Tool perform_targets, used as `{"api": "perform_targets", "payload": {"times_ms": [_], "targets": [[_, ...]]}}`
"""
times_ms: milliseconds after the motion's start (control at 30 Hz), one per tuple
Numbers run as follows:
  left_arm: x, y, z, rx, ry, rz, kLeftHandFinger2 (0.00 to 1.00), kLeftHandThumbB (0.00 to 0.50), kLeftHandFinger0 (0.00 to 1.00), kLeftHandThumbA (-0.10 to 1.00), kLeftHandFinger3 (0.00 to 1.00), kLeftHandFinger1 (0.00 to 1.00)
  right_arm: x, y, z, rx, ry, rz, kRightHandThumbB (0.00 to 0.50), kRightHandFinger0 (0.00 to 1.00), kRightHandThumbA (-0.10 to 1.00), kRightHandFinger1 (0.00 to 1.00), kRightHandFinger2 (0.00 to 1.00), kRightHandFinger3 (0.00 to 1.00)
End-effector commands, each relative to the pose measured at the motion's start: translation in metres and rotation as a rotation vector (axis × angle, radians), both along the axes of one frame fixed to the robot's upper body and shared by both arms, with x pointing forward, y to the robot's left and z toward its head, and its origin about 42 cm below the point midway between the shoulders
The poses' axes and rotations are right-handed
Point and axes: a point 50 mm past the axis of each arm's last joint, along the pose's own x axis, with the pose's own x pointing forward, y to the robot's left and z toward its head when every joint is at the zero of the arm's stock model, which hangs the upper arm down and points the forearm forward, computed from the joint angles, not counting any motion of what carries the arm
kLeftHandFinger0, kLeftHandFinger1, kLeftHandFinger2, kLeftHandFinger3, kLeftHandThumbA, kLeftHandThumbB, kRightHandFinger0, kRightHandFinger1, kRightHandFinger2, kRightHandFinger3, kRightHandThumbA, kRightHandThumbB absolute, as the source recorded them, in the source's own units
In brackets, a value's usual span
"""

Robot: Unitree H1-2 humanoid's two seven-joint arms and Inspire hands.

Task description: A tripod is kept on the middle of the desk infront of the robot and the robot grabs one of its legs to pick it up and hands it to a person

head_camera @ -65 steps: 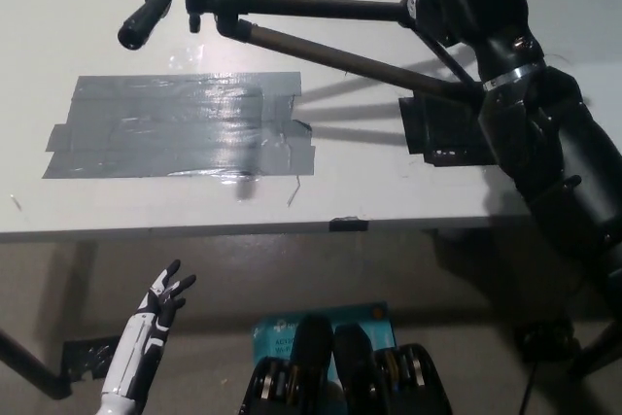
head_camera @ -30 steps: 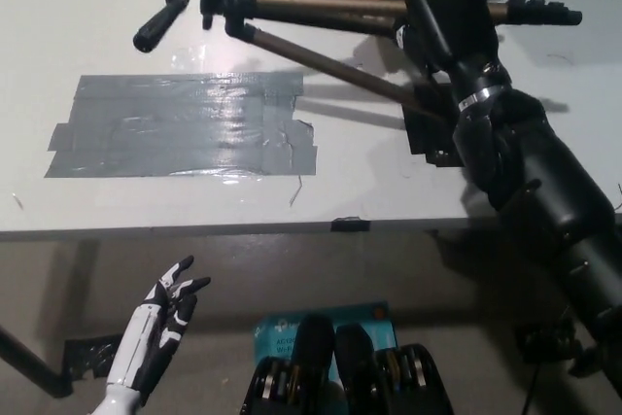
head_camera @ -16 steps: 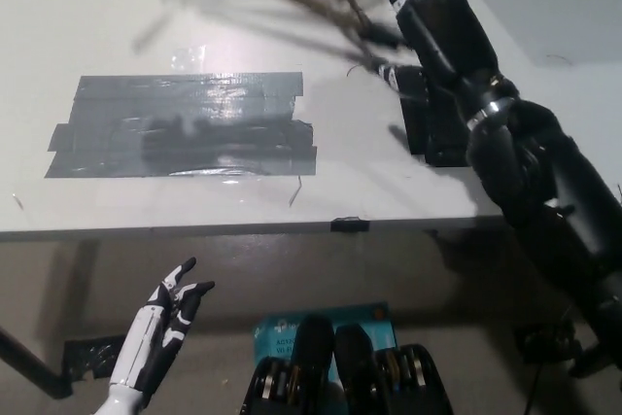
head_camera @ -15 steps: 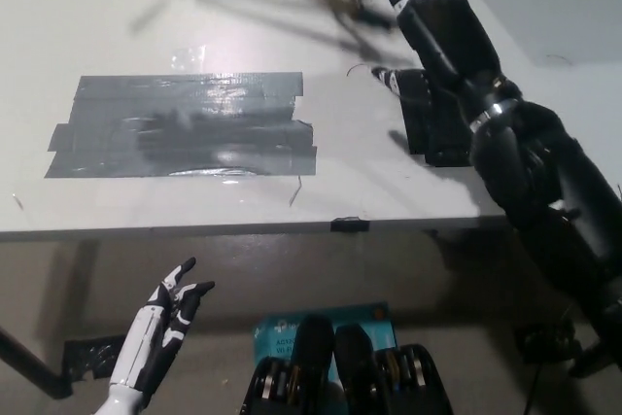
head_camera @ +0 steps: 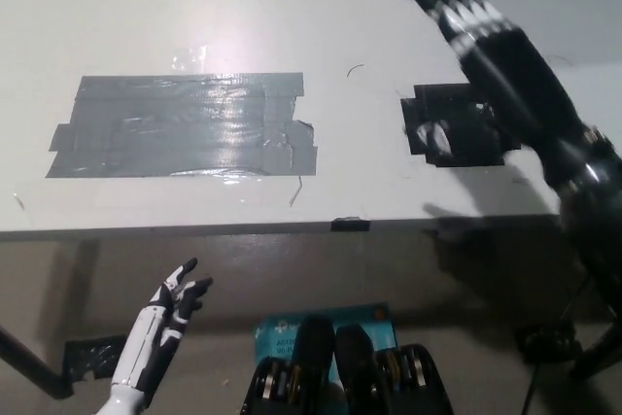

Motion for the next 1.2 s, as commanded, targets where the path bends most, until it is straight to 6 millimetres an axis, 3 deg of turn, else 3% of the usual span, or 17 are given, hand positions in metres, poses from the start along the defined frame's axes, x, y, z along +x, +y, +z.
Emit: {"api": "perform_targets", "payload": {"times_ms": [0, 67, 100, 167, 200, 267, 333, 367, 433, 467, 633, 733, 967, 1167], "targets": [[-0.004, -0.001, 0.007, 0.022, -0.046, -0.058, 0.98, 0.077, 0.97, 1.0, 1.0, 0.98, -0.14, -0.043, 0.029, 0.184, 0.009, 0.173, 0.402, 1.0, 0.93, 1.0, 1.0, 1.0], [-0.006, -0.003, 0.004, 0.017, -0.04, -0.06, 1.0, 0.091, 0.98, 1.0, 1.0, 1.0, -0.148, -0.046, 0.022, 0.199, 0.032, 0.161, 0.424, 1.0, 0.87, 1.0, 1.0, 1.0], [-0.004, -0.004, 0.005, 0.015, -0.042, -0.065, 1.0, 0.101, 1.0, 1.0, 1.0, 1.0, -0.154, -0.049, 0.004, 0.224, 0.073, 0.135, 0.394, 1.0, 0.9, 1.0, 1.0, 1.0], [-0.005, -0.003, 0.004, 0.009, -0.04, -0.063, 1.0, 0.126, 1.0, 1.0, 1.0, 1.0, -0.159, -0.051, -0.016, 0.252, 0.125, 0.12, 0.392, 1.0, 0.9, 1.0, 1.0, 1.0], [-0.006, -0.002, 0.002, 0.011, -0.041, -0.056, 1.0, 0.177, 1.0, 1.0, 1.0, 1.0, -0.16, -0.05, -0.03, 0.274, 0.164, 0.112, 0.395, 1.0, 0.9, 1.0, 1.0, 1.0], [-0.01, -0.001, 0.0, 0.014, -0.034, -0.056, 1.0, 0.21, 1.0, 1.0, 1.0, 1.0, -0.164, -0.049, -0.052, 0.317, 0.23, 0.085, 0.385, 1.0, 0.88, 1.0, 1.0, 1.0], [-0.01, -0.001, -0.001, 0.011, -0.033, -0.058, 1.0, 0.213, 1.0, 1.0, 1.0, 1.0, -0.164, -0.047, -0.068, 0.363, 0.274, 0.069, 0.383, 1.0, 0.85, 1.0, 1.0, 1.0], [-0.012, -0.001, -0.001, 0.004, -0.035, -0.056, 1.0, 0.22, 1.0, 1.0, 1.0, 1.0, -0.159, -0.042, -0.085, 0.434, 0.317, 0.06, 0.374, 1.0, 0.79, 1.0, 1.0, 1.0], [-0.012, 0.0, -0.002, 0.001, -0.041, -0.053, 1.0, 0.242, 1.0, 1.0, 1.0, 1.0, -0.147, -0.035, -0.108, 0.513, 0.348, 0.043, 0.37, 1.0, 0.79, 1.0, 1.0, 1.0], [-0.016, 0.001, -0.004, 0.001, -0.042, -0.052, 1.0, 0.242, 1.0, 1.0, 1.0, 1.0, -0.142, -0.029, -0.123, 0.576, 0.398, 0.034, 0.391, 1.0, 0.77, 1.0, 1.0, 1.0], [-0.012, 0.003, -0.004, 0.004, -0.058, -0.045, 1.0, 0.25, 1.0, 1.0, 1.0, 1.0, -0.106, -0.013, -0.182, 0.717, 0.564, -0.043, 0.357, 1.0, 0.84, 1.0, 1.0, 1.0], [-0.02, 0.008, -0.007, 0.01, -0.044, -0.042, 1.0, 0.238, 1.0, 1.0, 1.0, 1.0, -0.103, -0.009, -0.208, 0.746, 0.658, -0.073, 0.297, 1.0, 0.94, 1.0, 1.0, 1.0], [-0.017, 0.007, -0.005, 0.014, -0.054, -0.043, 1.0, 0.203, 1.0, 1.0, 1.0, 1.0, -0.094, -0.009, -0.231, 0.679, 0.739, -0.077, 0.315, 1.0, 1.0, 1.0, 1.0, 1.0], [-0.013, 0.008, -0.003, 0.017, -0.067, -0.037, 1.0, 0.185, 1.0, 1.0, 1.0, 1.0, -0.088, -0.009, -0.231, 0.655, 0.753, -0.07, 0.316, 1.0, 1.0, 1.0, 1.0, 1.0]]}}
